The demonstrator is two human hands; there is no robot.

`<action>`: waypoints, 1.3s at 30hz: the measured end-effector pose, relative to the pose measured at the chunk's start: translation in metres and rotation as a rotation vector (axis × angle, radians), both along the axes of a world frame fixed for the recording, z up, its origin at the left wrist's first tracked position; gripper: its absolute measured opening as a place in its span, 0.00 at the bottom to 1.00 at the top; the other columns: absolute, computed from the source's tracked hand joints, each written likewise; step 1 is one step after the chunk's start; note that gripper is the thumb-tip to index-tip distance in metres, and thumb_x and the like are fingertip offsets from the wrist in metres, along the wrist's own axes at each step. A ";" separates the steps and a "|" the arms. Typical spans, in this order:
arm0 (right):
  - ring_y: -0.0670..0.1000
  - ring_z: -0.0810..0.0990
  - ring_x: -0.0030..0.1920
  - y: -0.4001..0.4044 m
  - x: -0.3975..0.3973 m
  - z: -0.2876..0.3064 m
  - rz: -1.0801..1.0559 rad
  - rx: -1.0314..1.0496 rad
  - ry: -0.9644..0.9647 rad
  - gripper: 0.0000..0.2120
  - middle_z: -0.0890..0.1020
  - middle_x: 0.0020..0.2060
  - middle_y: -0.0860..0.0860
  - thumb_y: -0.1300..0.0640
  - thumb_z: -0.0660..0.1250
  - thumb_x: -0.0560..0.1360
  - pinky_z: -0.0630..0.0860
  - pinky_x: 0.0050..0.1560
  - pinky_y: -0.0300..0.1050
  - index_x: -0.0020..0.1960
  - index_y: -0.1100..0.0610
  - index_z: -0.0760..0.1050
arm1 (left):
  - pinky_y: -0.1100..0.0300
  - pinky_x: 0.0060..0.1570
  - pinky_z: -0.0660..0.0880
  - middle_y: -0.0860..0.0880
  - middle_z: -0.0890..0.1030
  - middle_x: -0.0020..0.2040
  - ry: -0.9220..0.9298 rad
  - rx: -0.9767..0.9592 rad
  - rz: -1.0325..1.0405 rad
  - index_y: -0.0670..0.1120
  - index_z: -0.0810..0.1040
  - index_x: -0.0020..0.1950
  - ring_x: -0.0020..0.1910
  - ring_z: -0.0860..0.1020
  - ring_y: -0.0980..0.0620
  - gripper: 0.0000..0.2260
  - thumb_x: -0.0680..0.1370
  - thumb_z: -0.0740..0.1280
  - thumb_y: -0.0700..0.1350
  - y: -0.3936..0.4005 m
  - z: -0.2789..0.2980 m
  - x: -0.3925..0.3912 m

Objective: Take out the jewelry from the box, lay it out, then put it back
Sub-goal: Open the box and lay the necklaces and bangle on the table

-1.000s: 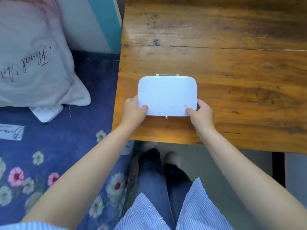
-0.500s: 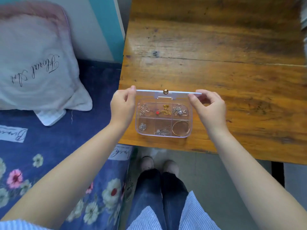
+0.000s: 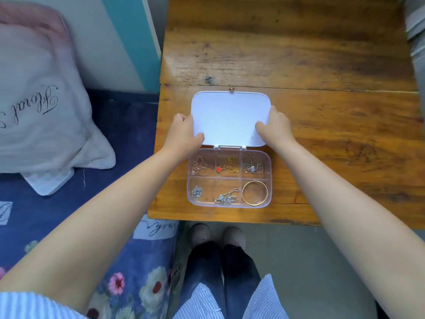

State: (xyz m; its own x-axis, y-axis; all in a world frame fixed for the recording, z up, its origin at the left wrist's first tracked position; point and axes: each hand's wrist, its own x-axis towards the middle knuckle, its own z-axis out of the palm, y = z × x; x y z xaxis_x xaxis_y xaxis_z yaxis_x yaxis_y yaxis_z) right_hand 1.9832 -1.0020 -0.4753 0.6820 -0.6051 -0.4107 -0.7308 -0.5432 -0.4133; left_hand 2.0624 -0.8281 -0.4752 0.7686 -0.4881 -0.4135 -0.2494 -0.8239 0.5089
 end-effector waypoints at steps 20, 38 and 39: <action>0.55 0.65 0.45 0.085 -0.111 0.027 0.586 -0.053 0.360 0.17 0.62 0.28 0.47 0.58 0.56 0.74 0.57 0.48 0.47 0.28 0.54 0.56 | 0.57 0.53 0.74 0.42 0.73 0.63 -0.158 0.686 -0.521 0.40 0.74 0.64 0.62 0.74 0.44 0.15 0.78 0.60 0.34 0.023 0.000 -0.085; 0.54 0.72 0.61 0.066 -0.127 0.023 0.478 0.032 0.105 0.13 0.78 0.56 0.55 0.59 0.58 0.78 0.66 0.61 0.46 0.60 0.57 0.76 | 0.59 0.37 0.73 0.44 0.75 0.51 -0.083 0.452 -0.306 0.42 0.79 0.47 0.47 0.76 0.45 0.09 0.77 0.60 0.44 0.032 0.005 -0.088; 0.55 0.73 0.60 0.066 -0.126 0.026 0.447 0.055 0.065 0.13 0.79 0.55 0.56 0.60 0.59 0.78 0.67 0.60 0.46 0.58 0.59 0.77 | 0.61 0.31 0.68 0.45 0.73 0.45 -0.055 0.375 -0.232 0.43 0.76 0.38 0.42 0.74 0.46 0.10 0.76 0.60 0.44 0.033 0.008 -0.086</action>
